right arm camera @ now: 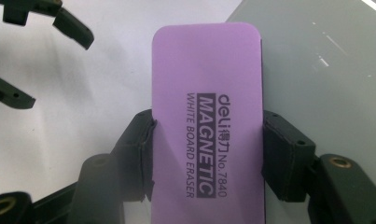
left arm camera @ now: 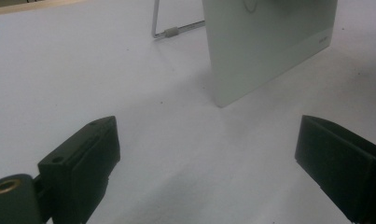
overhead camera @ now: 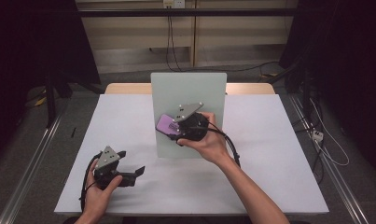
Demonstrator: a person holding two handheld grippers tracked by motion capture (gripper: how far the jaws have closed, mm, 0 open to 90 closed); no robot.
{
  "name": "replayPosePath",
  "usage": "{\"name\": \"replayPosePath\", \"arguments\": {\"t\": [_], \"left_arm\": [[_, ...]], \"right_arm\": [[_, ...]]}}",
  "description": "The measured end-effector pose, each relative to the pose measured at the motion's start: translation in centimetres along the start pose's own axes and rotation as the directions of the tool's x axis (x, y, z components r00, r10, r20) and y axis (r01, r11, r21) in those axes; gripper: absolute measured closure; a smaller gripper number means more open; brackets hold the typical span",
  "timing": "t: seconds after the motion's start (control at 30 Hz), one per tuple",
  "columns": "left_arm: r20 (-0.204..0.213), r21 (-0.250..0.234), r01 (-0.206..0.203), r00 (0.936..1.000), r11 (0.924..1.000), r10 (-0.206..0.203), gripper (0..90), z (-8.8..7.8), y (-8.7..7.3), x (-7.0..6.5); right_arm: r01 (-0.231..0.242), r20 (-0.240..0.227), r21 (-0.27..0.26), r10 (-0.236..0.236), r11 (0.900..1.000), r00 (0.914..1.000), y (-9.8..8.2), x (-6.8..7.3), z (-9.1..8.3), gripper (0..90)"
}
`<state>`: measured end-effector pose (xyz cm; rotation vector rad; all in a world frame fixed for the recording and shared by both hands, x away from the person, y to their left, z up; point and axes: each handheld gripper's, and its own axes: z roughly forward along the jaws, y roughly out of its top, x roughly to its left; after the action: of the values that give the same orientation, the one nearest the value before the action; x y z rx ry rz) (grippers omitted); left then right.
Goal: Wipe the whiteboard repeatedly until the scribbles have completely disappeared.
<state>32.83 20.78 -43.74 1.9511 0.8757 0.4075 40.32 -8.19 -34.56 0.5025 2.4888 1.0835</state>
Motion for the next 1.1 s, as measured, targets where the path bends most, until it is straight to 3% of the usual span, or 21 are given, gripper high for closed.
{"name": "replayPosePath", "arguments": {"t": [0.1, 0.23, 0.43, 0.7, 0.8, 0.97, 1.1], "left_arm": [[0.002, 0.002, -0.004, 1.0, 1.0, 0.004, 6.6, 0.0, 0.0, 0.0], [0.0, 0.003, -0.008, 1.0, 1.0, 0.008, 6.6, 0.1, 0.0, 0.0], [0.001, 0.005, -0.008, 1.0, 1.0, 0.008, 6.6, 0.1, 0.0, -0.1], [0.003, 0.005, -0.006, 1.0, 1.0, 0.006, 6.6, 0.2, 0.0, -0.2], [0.008, 0.006, 0.0, 1.0, 1.0, -0.001, 6.6, 0.2, 0.0, -0.2], [0.008, 0.009, -0.004, 1.0, 1.0, 0.004, 6.6, 0.3, 0.0, -0.1], [0.006, 0.011, -0.004, 1.0, 0.9999, 0.004, 6.6, 0.3, 0.0, -0.1]], "right_arm": [[0.011, 0.01, 0.007, -0.011, 1.0, 0.9999, -0.1, 0.3, 0.2, 42.0], [0.015, -0.006, 0.021, -0.014, 1.0, 0.9999, -0.6, 0.9, 1.0, 41.9], [0.055, -0.028, 0.062, -0.054, 0.997, 0.9982, -1.3, 2.1, 2.3, 41.9], [0.066, -0.084, 0.105, -0.057, 0.992, 0.9948, -2.6, 3.3, 4.0, 41.9], [0.089, -0.114, 0.151, -0.072, 0.985, 0.9909, -2.8, 3.8, 4.7, 42.0], [0.094, -0.149, 0.185, -0.067, 0.978, 0.9866, -3.0, 4.3, 5.6, 42.0], [0.102, -0.159, 0.182, -0.073, 0.978, 0.9846, -2.9, 4.4, 5.9, 41.9]]}}
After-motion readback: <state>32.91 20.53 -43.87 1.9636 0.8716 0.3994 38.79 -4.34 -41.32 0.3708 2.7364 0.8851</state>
